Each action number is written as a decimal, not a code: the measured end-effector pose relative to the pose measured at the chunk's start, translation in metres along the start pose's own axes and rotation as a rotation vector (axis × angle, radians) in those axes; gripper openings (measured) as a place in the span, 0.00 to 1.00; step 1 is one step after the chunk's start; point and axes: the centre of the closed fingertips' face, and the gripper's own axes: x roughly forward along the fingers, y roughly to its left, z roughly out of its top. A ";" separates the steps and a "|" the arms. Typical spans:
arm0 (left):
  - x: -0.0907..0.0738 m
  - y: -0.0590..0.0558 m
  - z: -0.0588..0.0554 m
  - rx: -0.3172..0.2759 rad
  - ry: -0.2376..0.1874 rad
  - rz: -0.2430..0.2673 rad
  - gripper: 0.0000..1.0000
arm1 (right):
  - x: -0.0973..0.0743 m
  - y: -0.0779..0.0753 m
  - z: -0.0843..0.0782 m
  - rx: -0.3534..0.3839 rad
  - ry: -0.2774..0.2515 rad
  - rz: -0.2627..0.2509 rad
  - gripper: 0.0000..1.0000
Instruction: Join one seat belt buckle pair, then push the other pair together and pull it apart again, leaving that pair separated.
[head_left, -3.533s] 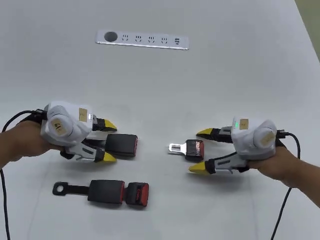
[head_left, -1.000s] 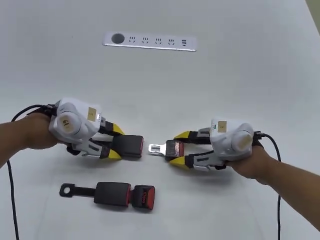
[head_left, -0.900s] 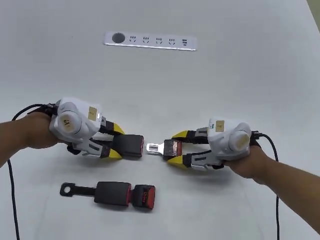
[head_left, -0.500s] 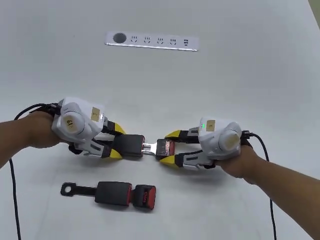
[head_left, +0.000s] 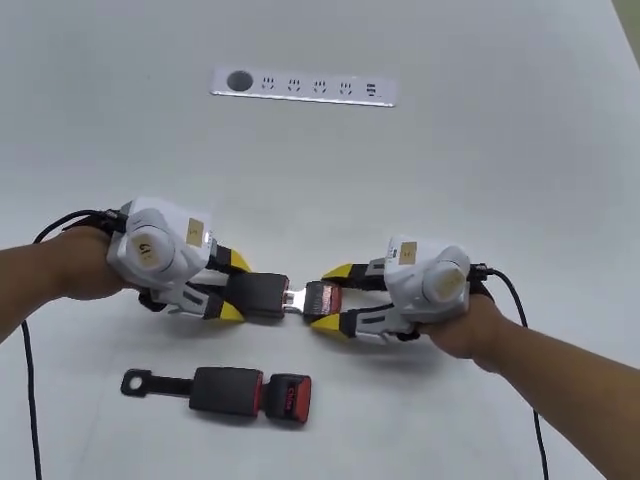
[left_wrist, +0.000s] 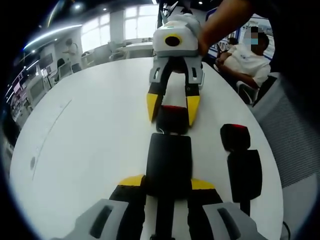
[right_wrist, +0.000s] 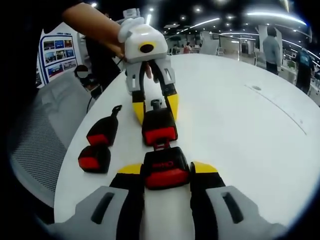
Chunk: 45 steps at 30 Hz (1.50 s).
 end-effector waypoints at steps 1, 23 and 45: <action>0.000 0.000 0.000 0.004 0.003 -0.001 0.33 | 0.000 0.000 0.000 0.002 0.001 -0.002 0.34; 0.000 0.000 -0.001 0.017 0.022 -0.019 0.32 | 0.015 0.004 0.005 0.020 0.002 -0.017 0.33; 0.001 0.000 0.002 0.030 0.043 -0.027 0.33 | 0.016 0.003 0.006 0.003 0.046 -0.023 0.34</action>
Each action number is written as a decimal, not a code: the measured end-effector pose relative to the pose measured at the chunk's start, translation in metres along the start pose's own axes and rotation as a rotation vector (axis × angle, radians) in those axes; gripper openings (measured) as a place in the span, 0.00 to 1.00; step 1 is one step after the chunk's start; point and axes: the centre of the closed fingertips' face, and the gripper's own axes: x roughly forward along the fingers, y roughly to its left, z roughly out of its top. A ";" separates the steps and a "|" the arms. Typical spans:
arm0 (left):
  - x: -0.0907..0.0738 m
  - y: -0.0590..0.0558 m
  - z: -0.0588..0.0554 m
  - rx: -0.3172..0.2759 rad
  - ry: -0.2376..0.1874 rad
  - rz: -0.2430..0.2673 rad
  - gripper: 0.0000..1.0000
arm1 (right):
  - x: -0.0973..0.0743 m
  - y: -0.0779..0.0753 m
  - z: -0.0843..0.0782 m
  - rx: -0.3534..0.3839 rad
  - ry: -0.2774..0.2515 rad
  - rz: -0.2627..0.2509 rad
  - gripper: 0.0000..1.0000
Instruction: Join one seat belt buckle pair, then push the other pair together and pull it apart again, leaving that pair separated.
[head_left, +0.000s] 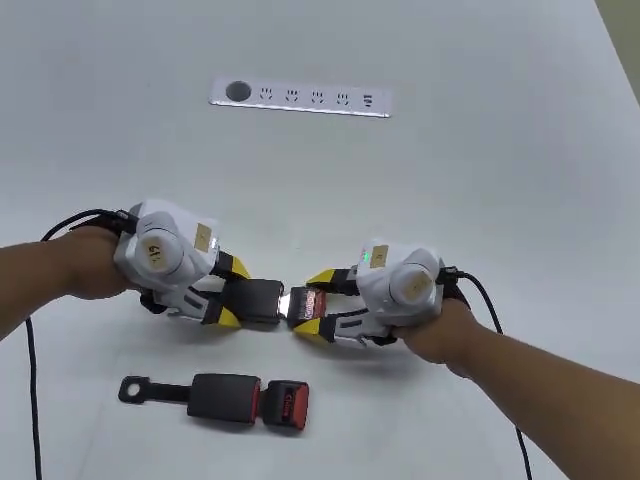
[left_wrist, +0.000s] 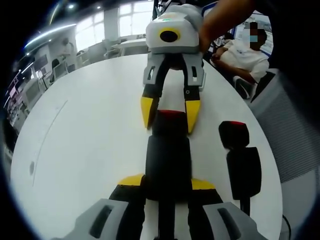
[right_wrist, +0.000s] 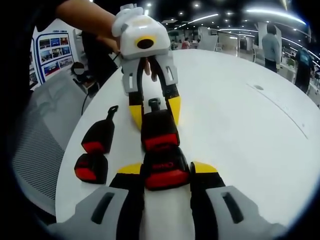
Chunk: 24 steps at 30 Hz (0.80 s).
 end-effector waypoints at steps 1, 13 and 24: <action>0.000 0.000 0.000 0.000 -0.001 0.001 0.33 | 0.000 0.000 0.000 0.000 0.001 -0.001 0.34; 0.000 0.000 -0.001 -0.005 0.004 0.007 0.33 | 0.000 0.001 0.000 -0.009 0.029 0.002 0.34; 0.000 0.000 -0.001 0.012 0.019 -0.004 0.34 | -0.001 0.001 0.001 -0.019 0.063 0.005 0.34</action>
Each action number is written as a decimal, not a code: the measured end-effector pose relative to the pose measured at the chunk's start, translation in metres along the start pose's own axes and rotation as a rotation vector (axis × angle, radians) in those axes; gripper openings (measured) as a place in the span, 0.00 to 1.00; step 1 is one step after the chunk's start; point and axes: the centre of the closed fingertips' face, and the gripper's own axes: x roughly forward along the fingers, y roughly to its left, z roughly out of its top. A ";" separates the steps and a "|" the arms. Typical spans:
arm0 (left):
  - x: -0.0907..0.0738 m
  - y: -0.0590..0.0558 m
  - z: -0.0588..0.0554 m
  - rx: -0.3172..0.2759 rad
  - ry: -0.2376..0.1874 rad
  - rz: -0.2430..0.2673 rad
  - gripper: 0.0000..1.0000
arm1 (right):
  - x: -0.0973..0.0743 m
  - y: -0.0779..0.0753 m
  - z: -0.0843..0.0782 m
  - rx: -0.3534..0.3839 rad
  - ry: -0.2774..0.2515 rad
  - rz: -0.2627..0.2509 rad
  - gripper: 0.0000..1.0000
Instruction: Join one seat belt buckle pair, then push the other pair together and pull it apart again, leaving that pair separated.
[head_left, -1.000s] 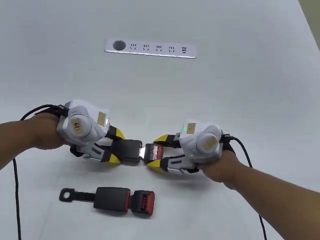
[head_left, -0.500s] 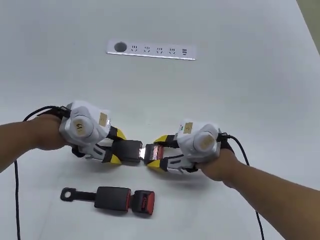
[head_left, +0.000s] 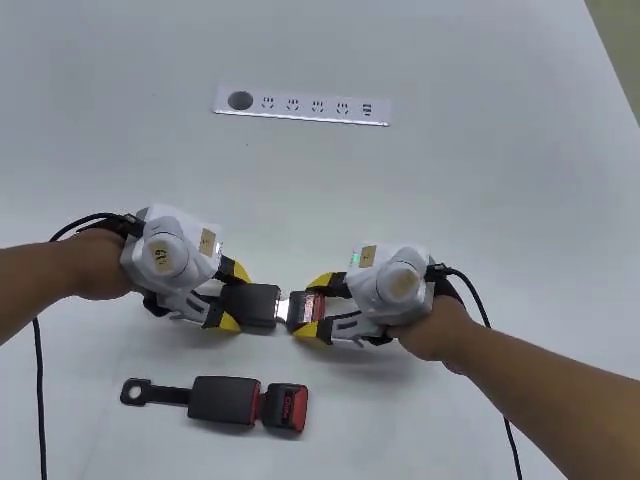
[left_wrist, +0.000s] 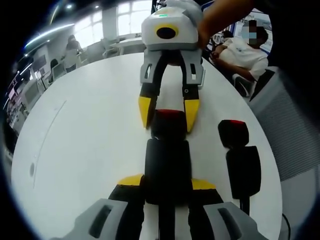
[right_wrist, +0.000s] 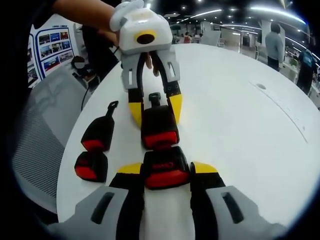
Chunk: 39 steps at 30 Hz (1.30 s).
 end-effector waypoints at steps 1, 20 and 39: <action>0.000 0.000 0.000 0.000 0.001 0.000 0.34 | 0.000 0.000 0.000 0.000 0.001 0.000 0.34; 0.000 -0.001 0.001 0.008 0.018 -0.002 0.34 | -0.015 -0.003 -0.011 -0.012 -0.013 0.015 0.34; 0.000 -0.002 -0.002 -0.006 0.025 0.005 0.34 | -0.038 -0.008 -0.034 -0.013 -0.044 0.016 0.34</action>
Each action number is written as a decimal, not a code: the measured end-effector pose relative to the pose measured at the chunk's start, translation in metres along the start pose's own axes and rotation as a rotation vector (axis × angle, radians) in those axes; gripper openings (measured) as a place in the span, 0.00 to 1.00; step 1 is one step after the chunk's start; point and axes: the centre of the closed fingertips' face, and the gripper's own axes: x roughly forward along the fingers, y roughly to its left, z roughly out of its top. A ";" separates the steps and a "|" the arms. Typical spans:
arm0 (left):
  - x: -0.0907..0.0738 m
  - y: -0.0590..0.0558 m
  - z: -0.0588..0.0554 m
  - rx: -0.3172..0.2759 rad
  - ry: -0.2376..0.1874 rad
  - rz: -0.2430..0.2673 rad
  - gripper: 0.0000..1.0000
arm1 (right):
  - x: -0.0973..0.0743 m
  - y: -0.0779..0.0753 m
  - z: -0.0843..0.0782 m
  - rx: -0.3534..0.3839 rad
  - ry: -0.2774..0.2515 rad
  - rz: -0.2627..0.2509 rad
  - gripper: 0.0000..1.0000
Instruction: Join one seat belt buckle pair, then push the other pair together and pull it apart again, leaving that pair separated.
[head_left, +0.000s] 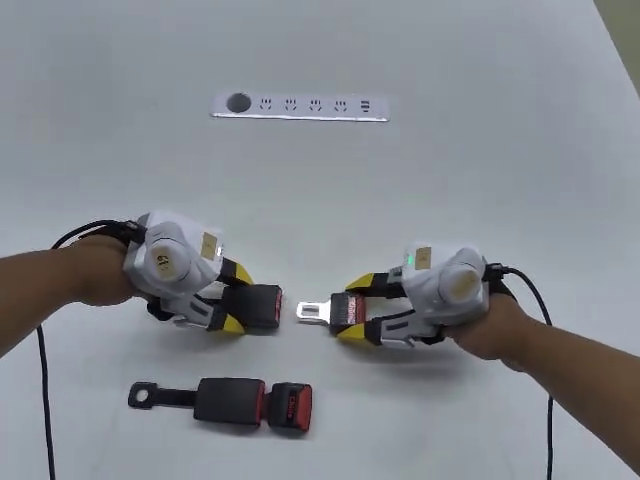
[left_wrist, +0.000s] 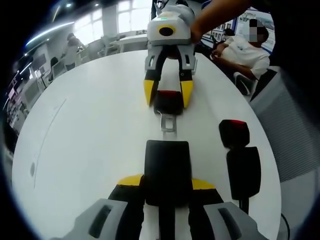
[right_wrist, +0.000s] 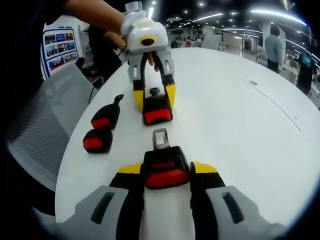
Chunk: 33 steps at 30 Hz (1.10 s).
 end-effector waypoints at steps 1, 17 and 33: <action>0.000 0.000 0.000 0.000 0.001 0.001 0.34 | -0.001 0.000 0.000 -0.001 0.000 0.000 0.34; 0.000 0.002 0.001 -0.002 0.011 -0.001 0.34 | -0.025 -0.004 -0.017 0.009 0.012 -0.025 0.34; 0.000 0.001 0.002 -0.005 0.004 -0.008 0.34 | -0.042 -0.007 -0.034 0.020 0.020 -0.042 0.34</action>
